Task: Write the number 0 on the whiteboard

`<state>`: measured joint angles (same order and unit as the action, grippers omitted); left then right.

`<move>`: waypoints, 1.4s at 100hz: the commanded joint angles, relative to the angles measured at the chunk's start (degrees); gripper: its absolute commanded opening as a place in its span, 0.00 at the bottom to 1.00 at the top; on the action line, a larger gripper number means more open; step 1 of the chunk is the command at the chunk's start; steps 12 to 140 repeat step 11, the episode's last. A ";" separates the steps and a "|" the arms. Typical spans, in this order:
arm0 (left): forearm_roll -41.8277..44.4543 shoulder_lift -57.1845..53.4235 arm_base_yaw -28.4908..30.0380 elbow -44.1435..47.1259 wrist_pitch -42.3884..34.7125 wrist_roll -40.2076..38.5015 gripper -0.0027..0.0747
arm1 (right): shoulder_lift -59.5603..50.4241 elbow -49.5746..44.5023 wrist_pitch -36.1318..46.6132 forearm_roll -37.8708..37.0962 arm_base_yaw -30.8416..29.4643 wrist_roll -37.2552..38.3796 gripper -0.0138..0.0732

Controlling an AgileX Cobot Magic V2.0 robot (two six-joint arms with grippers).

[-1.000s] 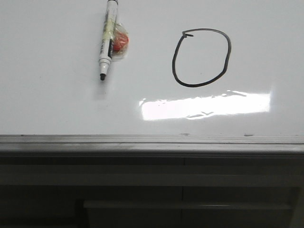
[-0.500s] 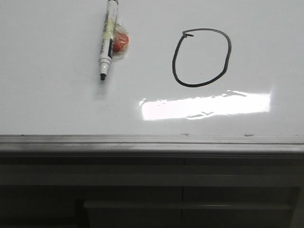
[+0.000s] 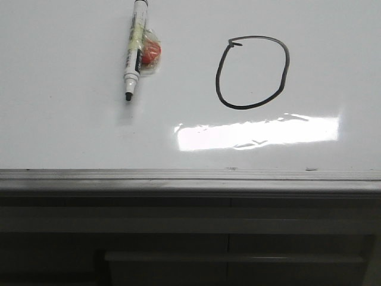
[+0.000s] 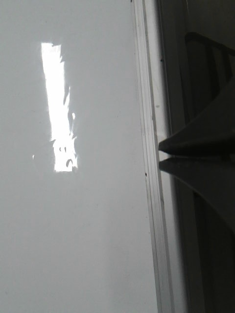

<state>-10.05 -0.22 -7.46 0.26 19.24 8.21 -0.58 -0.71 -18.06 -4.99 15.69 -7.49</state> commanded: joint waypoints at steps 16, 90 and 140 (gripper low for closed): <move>-0.80 -1.60 0.15 1.86 -2.38 -0.06 0.01 | -1.01 -0.68 1.40 -0.67 -0.37 0.10 0.08; -0.80 -1.60 0.15 1.86 -2.38 -0.06 0.01 | -1.01 -0.68 1.40 -0.67 -0.37 0.10 0.08; -0.80 -1.60 0.15 1.86 -2.38 -0.06 0.01 | -1.01 -0.68 1.40 -0.67 -0.37 0.10 0.08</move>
